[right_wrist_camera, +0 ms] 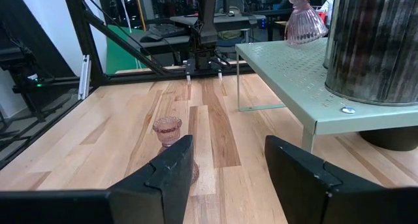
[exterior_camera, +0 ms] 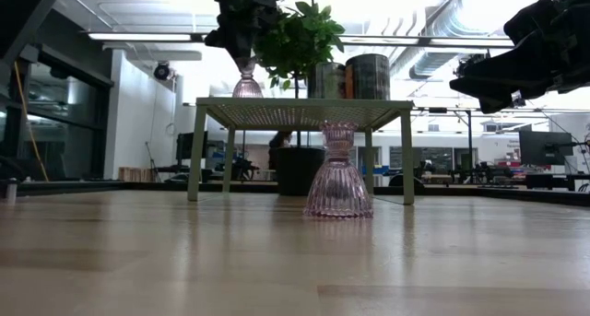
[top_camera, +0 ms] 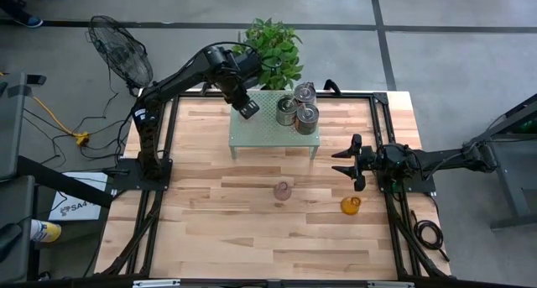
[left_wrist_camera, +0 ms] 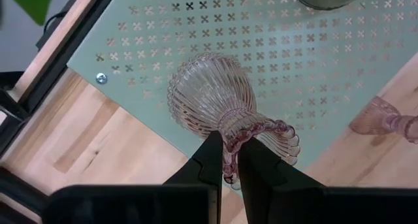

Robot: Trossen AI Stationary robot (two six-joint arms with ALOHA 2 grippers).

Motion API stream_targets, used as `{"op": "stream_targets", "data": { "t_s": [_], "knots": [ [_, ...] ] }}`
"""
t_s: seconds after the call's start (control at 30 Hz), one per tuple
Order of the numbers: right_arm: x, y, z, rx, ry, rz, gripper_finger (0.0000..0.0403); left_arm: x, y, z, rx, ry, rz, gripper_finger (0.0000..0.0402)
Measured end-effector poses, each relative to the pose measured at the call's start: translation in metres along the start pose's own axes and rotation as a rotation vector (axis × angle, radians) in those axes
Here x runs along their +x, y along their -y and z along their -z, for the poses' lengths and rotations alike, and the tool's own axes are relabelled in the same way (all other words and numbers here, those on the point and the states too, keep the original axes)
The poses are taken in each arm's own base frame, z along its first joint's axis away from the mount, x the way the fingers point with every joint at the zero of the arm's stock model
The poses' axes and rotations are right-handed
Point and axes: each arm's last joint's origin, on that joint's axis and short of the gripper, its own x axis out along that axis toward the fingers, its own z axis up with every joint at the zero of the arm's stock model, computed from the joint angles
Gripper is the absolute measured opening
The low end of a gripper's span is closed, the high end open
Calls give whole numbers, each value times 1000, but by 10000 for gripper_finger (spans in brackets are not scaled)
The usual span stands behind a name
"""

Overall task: Pick & Place candle stick holders
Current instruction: Put the left pink glass candle holder on the shelf

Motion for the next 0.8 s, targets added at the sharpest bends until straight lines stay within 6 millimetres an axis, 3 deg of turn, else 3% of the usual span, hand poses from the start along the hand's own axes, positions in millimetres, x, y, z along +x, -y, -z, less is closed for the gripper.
{"op": "stream_targets", "data": {
  "t_s": [0.13, 0.47, 0.8],
  "knots": [
    [0, 0, 0, 0, -1, 0, 185, -5, -1, 2, -4, 12, 4, 21],
    [0, 0, 0, 0, 0, 0, 185, -48, -4, 27, -11, 113, 71, 21],
    [0, 0, 0, 0, 0, 0, 185, -54, 26, 39, 274, 109, 171, 21]
  ]
}}
